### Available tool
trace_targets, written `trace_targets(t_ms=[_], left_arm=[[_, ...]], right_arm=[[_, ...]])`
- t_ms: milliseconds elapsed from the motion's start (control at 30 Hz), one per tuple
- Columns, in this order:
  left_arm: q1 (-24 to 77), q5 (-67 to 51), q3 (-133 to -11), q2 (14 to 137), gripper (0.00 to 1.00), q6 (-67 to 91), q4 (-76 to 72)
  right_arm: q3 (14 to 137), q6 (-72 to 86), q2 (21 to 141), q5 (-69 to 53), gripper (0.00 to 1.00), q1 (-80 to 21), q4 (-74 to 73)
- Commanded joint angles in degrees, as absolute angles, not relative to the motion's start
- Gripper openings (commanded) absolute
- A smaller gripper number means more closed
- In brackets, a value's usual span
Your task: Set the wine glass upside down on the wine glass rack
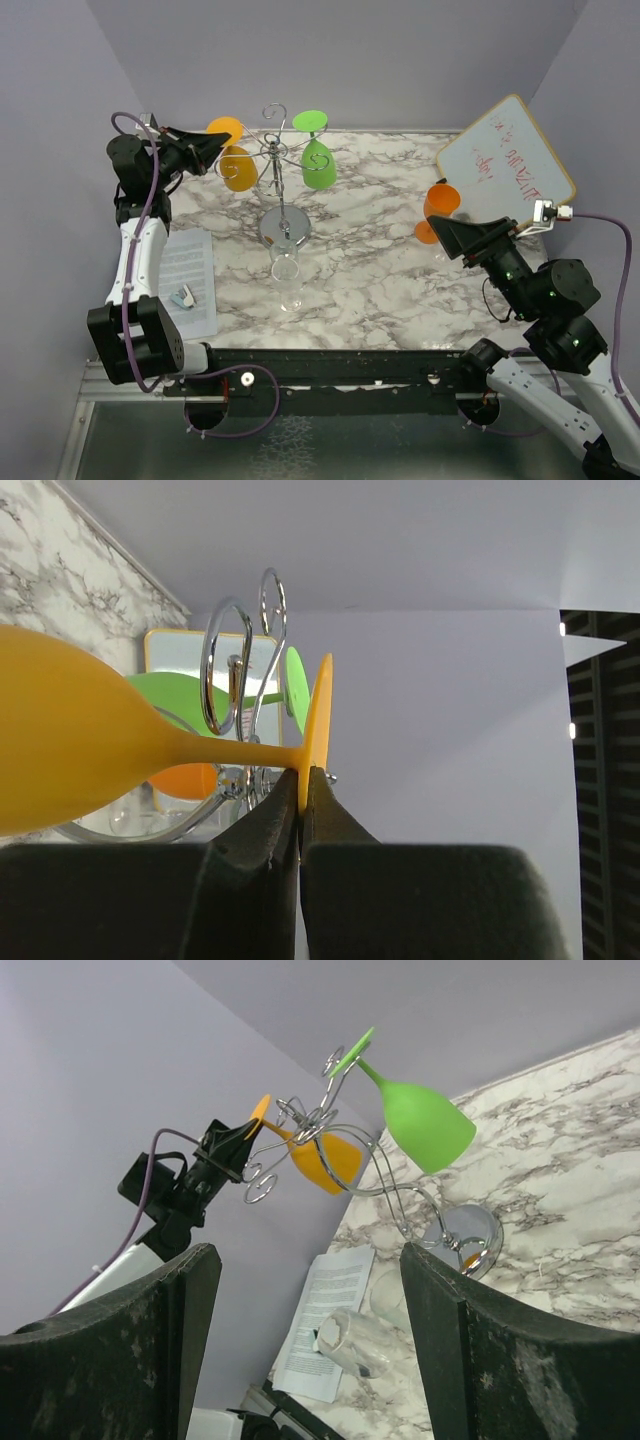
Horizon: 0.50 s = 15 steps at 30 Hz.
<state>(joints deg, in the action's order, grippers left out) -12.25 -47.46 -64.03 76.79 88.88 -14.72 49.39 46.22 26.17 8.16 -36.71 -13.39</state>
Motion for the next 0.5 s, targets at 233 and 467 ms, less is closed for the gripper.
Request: trace_targets(t_ms=[233, 467], left_arm=[[-9.7, -51.0, -69.6, 83.6, 0.00, 91.3, -24.8], [-9.6, -51.5, -70.8, 86.7, 0.00, 92.0, -27.1]], right_arm=[[50.6, 46.6, 28.3, 8.9, 0.77, -37.0, -14.6], [50.3, 46.5, 28.0, 9.7, 0.77, -37.0, -14.4]])
